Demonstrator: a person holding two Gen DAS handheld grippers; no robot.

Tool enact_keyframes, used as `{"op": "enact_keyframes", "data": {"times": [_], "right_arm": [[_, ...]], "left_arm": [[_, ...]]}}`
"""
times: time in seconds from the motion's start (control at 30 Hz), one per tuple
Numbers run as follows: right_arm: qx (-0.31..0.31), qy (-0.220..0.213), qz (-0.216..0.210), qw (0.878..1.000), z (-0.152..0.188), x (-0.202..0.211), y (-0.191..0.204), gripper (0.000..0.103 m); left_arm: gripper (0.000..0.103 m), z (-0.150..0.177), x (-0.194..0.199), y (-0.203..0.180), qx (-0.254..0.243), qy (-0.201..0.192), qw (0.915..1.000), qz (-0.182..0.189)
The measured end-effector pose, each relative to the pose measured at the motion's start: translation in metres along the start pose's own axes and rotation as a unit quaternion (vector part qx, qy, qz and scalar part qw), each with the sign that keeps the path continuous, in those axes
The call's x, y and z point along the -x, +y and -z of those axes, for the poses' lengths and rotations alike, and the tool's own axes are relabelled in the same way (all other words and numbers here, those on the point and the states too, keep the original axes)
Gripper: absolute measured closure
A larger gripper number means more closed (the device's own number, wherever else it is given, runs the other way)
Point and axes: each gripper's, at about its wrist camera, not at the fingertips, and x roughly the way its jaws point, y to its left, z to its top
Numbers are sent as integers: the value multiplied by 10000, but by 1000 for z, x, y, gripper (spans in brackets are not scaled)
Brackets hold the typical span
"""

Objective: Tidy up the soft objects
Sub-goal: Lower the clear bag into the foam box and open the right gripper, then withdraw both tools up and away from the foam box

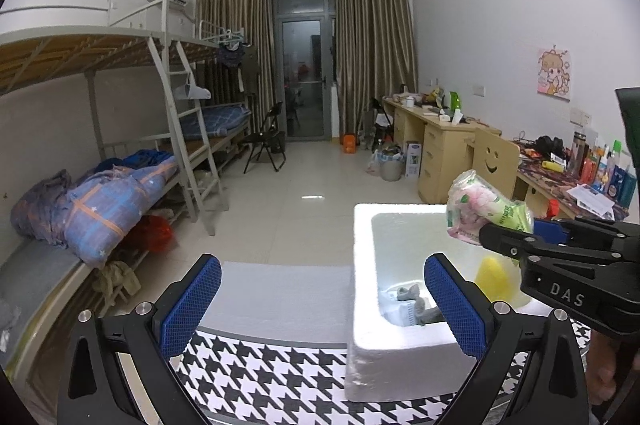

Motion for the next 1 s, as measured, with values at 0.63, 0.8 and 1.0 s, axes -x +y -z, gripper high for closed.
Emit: {"op": "enact_keyframes", "data": {"times": [0.63, 0.8, 1.0], "right_arm": [[-52, -117, -42, 9999, 1, 25, 1, 20], [-213, -299, 81, 9993, 5, 46, 0, 11], [-102, -420, 234, 9988, 12, 70, 2, 6]], "left_arm": [[1, -4, 15, 5, 26, -113, 9999, -30], [1, -4, 33, 0, -5, -223, 9997, 34], [1, -4, 54, -3, -42, -347, 9994, 17]]}}
